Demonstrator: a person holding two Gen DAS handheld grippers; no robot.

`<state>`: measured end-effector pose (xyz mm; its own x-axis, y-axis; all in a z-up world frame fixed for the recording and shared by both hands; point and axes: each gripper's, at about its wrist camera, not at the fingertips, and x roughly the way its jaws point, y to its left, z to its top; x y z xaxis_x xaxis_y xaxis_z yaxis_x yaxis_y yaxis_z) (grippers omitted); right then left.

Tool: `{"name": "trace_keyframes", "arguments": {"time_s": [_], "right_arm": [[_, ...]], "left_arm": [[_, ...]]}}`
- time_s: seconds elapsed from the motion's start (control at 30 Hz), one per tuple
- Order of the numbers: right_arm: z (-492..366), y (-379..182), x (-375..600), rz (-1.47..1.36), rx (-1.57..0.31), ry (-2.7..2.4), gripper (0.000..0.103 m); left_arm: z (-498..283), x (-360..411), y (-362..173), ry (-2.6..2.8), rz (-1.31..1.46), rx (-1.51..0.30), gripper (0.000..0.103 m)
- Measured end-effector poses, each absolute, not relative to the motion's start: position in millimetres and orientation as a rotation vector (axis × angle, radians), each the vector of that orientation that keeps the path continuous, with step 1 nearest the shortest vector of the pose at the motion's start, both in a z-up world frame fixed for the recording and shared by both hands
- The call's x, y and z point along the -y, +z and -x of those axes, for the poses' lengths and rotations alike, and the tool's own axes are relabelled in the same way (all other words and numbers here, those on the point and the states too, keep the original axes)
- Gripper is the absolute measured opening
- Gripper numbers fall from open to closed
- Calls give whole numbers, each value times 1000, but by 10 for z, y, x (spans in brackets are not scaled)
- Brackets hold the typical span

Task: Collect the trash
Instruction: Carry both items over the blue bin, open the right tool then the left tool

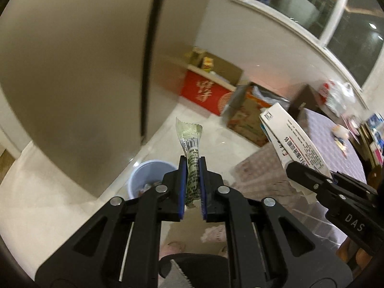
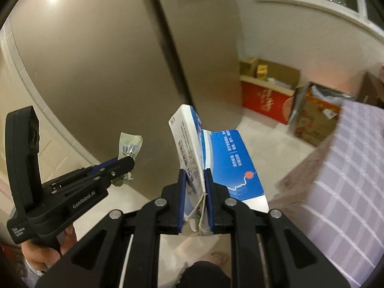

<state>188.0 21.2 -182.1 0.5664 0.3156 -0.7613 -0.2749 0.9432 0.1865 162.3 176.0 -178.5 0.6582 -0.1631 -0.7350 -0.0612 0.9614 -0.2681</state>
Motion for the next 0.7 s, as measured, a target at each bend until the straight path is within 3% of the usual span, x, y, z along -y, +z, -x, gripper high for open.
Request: {"name": "trace_keyframes", "arguments": {"time_s": [0.3,0.33,0.43,0.7], "right_arm": [[-2250,-2348,-761,-45,-999,397,16],[-2287,-2392,-807,-57,-986,405,19],[-2422,-2544,-889,-50,-976,399,60],[-2536,-2792,-843,-69,-1022,334,61]], "left_arm": [[-1836,-2227,-2233,16,352,-926,10],[-1864,-2249,-2270,19,354,-933,10],[-1939,-2290,-2369,25,352,-959,10],[-2039,-2281,-2553,18,342,-1004,10]]}}
